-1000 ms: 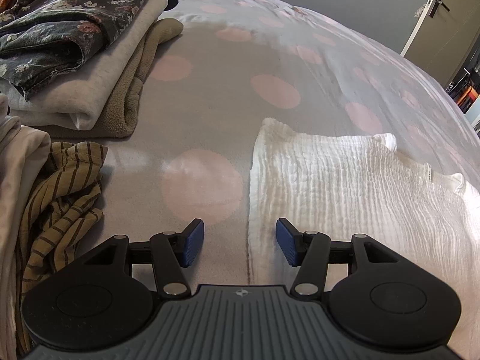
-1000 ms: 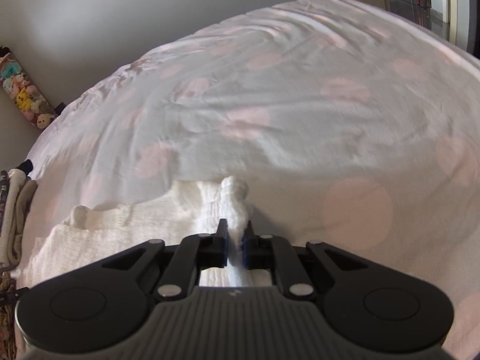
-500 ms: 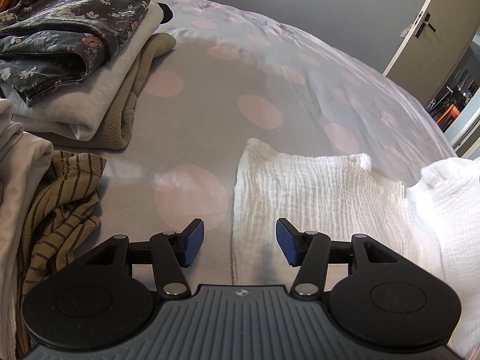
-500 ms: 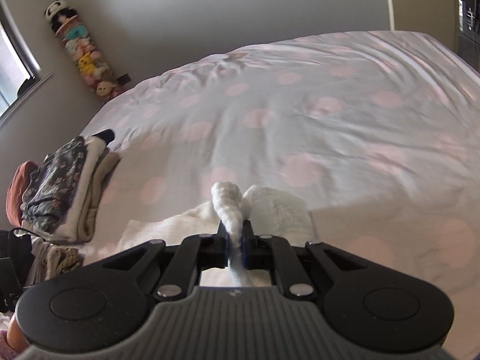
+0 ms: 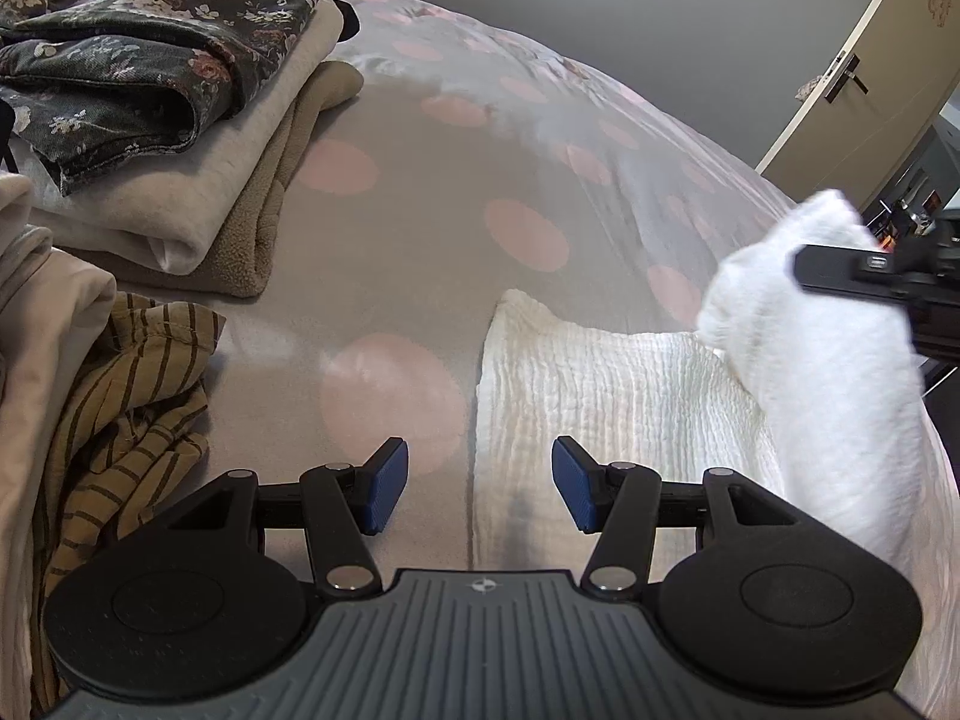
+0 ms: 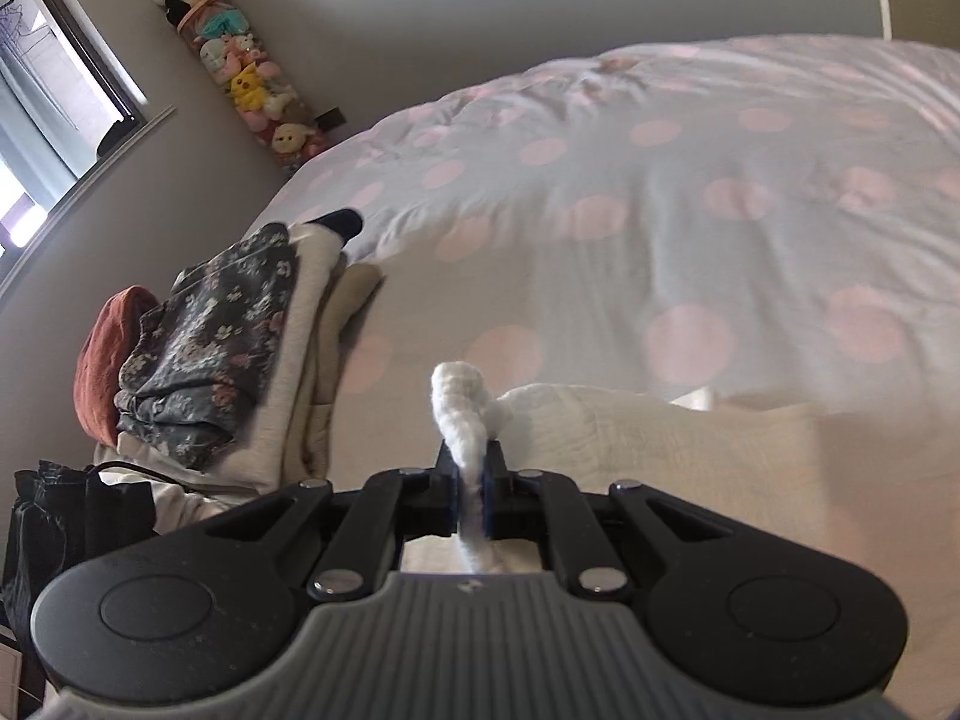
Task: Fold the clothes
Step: 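Grasp the garment corner with the right tool and lift it, then fold the held corner over the garment with the right tool, open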
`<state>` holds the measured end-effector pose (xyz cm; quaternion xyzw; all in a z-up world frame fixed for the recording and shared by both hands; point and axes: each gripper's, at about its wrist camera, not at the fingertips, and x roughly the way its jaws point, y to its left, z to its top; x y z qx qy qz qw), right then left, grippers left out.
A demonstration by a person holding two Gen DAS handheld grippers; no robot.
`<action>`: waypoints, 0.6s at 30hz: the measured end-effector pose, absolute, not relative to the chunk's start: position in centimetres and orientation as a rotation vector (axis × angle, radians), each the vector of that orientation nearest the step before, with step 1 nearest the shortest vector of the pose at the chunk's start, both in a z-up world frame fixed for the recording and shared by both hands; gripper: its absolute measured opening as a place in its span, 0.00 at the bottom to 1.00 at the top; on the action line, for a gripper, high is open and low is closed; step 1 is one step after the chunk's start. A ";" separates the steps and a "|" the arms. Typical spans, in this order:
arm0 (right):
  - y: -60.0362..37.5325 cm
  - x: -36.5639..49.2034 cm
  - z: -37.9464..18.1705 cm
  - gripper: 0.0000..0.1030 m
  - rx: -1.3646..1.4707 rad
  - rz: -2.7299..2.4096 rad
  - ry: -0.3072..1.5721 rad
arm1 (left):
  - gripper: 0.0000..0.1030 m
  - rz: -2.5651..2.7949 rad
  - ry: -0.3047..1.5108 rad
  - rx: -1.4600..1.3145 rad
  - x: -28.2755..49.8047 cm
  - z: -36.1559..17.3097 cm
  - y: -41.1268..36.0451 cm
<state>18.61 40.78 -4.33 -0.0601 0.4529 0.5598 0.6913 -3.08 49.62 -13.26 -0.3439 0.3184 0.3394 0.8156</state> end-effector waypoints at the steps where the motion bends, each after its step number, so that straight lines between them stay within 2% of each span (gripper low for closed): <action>1: 41.6 18.1 -4.9 0.08 -0.130 1.256 1.027 | 0.49 0.725 0.679 -0.733 -3.1 -13.3 49.7; 14: 46.5 14.5 -13.3 0.08 -0.223 1.199 1.150 | 0.49 0.773 0.796 -0.659 -2.2 -14.7 50.3; 18: 46.4 14.7 -14.8 0.12 -0.227 1.186 1.178 | 0.48 0.766 0.810 -0.652 -2.0 -14.8 50.3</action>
